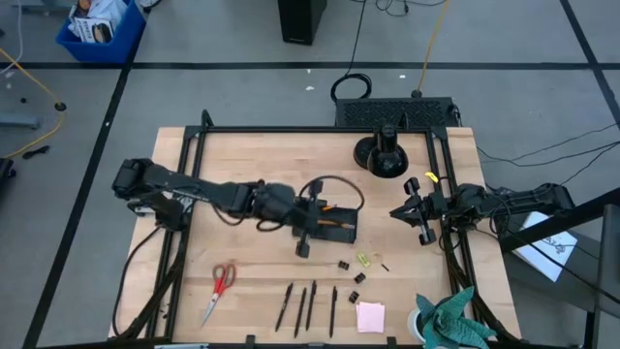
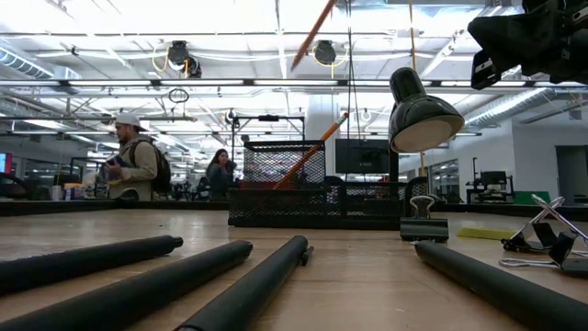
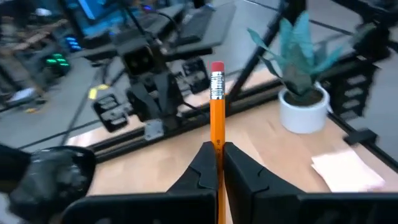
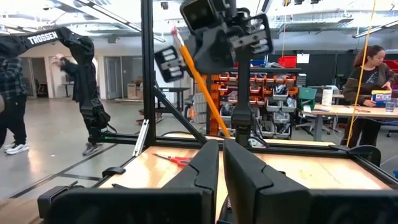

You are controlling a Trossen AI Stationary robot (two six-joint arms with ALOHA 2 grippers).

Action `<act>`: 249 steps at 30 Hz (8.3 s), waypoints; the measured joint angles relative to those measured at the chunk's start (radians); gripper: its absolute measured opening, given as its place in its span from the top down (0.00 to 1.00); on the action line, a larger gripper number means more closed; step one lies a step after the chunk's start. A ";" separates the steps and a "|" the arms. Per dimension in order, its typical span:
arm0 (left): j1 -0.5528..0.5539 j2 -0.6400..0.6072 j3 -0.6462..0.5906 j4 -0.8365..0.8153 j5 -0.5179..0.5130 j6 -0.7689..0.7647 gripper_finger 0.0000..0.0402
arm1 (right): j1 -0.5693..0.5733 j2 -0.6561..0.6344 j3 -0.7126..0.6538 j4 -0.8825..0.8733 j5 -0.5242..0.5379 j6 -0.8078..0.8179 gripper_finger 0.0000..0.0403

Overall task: Pick and place office supplies into organizer
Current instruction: Put the yellow pencil into the black desk organizer, then adjust the black desk organizer, then put the black pen into the black desk organizer

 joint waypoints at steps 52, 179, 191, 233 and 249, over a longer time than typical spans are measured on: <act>0.329 0.017 -0.467 0.762 0.439 -0.128 0.96 | 0.000 0.000 0.000 -0.007 0.032 -0.017 0.95; 0.284 -0.006 -0.466 -0.010 -0.231 -0.290 0.98 | 0.000 0.005 0.000 0.015 0.026 -0.005 0.95; 0.192 -0.008 -0.467 -0.029 -0.258 -0.318 0.98 | 0.000 0.005 0.000 0.014 0.026 -0.006 0.95; -0.534 0.164 -0.016 -0.804 -0.571 -1.513 1.00 | 0.000 0.035 0.000 0.033 0.027 0.005 0.95; -0.566 0.509 0.600 -1.204 -0.387 -1.888 1.00 | 0.000 0.040 0.000 0.007 0.022 0.066 0.95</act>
